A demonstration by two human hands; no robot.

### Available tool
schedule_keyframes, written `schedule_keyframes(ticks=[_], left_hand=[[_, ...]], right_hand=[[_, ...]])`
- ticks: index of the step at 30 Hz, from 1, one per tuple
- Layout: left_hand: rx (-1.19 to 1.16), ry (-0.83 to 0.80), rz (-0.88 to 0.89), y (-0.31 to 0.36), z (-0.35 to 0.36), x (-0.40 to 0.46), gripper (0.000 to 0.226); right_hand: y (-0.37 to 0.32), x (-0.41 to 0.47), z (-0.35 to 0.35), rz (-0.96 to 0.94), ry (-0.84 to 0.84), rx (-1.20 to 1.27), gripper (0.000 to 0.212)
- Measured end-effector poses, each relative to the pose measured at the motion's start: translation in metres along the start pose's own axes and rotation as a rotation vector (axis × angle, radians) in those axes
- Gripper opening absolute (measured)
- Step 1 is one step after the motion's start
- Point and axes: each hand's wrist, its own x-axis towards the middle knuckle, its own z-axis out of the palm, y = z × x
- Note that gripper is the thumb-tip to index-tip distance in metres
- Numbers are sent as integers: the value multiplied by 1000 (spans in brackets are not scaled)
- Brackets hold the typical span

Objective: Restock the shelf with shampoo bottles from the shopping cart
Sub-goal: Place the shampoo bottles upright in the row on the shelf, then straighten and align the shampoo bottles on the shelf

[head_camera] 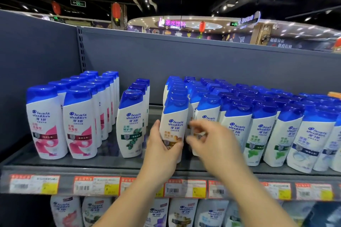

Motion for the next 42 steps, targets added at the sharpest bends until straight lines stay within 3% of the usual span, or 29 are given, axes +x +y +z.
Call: schedule_keyframes(ticks=[3,5,7,12,15,19,23,28,33,36,42], left_hand=[[19,-33,-7,-2,0,1,78],[16,-47,-14,-2,-1,3,81],[21,-64,-27,-1,-2,5,82],[68,-72,-31,-4,1,10,81],[81,-76,-41,-5,2,14,88],[108,-78,-16,-6,6,18,80],[134,-66,-27,-7,9,19,86],[163,-75,-15,-4,7,14,85],[168,-79,-27,-3,6,14,76],[186,-48,-42,-4,6,14,66],[220,64,-57,13,3,2,100]], right_hand=[[-16,40,-55,-131,206,2,18],[-26,80,-74,-192,196,-40,18],[-31,119,-80,-225,63,-137,18],[-35,166,-72,-297,-476,-378,30],[-38,173,-60,-338,-605,-480,41],[-35,179,-52,-366,-604,-473,38],[-31,178,-49,-363,-578,-418,34],[-18,158,-85,-347,-478,-462,23],[2,130,-98,-281,-584,-557,44],[8,128,-101,-292,-581,-475,40],[6,120,-110,-317,-630,-439,41]])
